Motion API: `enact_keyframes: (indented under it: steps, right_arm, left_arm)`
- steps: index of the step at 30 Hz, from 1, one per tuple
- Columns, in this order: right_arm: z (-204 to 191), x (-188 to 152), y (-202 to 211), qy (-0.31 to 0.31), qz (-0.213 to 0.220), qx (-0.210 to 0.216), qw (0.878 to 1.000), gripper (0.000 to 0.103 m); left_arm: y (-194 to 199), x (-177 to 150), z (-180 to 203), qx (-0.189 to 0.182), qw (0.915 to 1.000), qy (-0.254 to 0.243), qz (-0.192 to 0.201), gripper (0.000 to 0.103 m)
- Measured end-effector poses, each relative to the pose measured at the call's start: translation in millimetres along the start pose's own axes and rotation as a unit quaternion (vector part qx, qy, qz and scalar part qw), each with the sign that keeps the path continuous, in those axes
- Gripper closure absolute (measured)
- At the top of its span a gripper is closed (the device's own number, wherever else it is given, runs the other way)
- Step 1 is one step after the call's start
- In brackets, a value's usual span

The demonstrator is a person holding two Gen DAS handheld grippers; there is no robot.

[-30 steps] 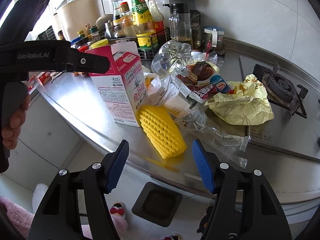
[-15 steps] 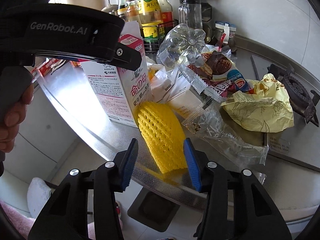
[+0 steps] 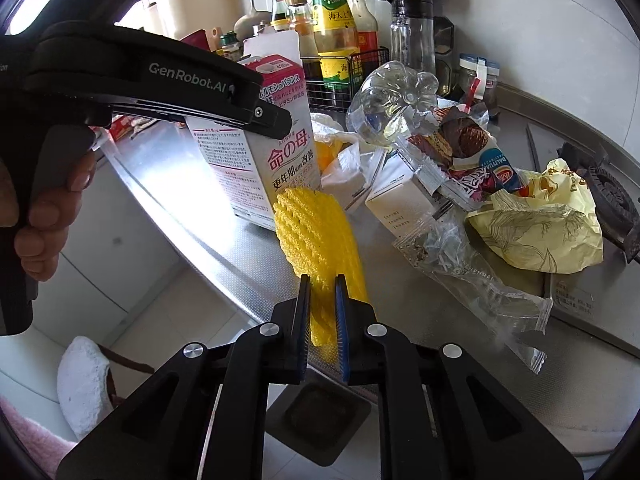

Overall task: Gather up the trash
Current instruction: 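Grasp the yellow foam net with the right tool while the left tool grasps the red-white milk carton, then carry both items down over the floor bin and open both tools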

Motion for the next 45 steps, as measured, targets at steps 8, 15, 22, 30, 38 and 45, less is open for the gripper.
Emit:
enact_keyframes:
  steps: [8, 15, 22, 30, 38, 45]
  right_arm:
    - [-15, -22, 19, 0.031, -0.017, 0.025, 0.999, 0.09]
    - [-18, -39, 48, -0.002, -0.006, 0.015, 1.0, 0.09]
    - [-44, -85, 53, -0.04, -0.027, -0.014, 0.999, 0.09]
    - [-39, -178, 0, -0.111, -0.099, -0.028, 0.989, 0.09]
    - [-8, -257, -104, -0.172, -0.145, -0.021, 0.974, 0.09]
    - [12, -317, -184, -0.194, -0.205, -0.019, 0.959, 0.087]
  left_arm:
    - [53, -25, -20, 0.035, 0.9985, 0.036, 0.021, 0.05]
    - [76, -77, -23, 0.016, 0.9995, 0.029, 0.0, 0.05]
    - [66, -153, -13, -0.036, 0.9973, -0.009, -0.063, 0.05]
    - [-8, -217, 7, -0.087, 0.9861, -0.017, -0.141, 0.05]
    - [-130, -269, 23, -0.106, 0.9733, 0.031, -0.201, 0.05]
    - [-220, -309, 24, -0.096, 0.9639, 0.044, -0.245, 0.05]
Point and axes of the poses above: each gripper's, at about its wrist camera, not at the fingertips, and y roughly against the way its jaws point, z to its right, x to its top, the point moved 9 cm from there along -y, roughly the way its jaws point, and after that the axes turned 2 degrees about -z, right-handed, at the moved point
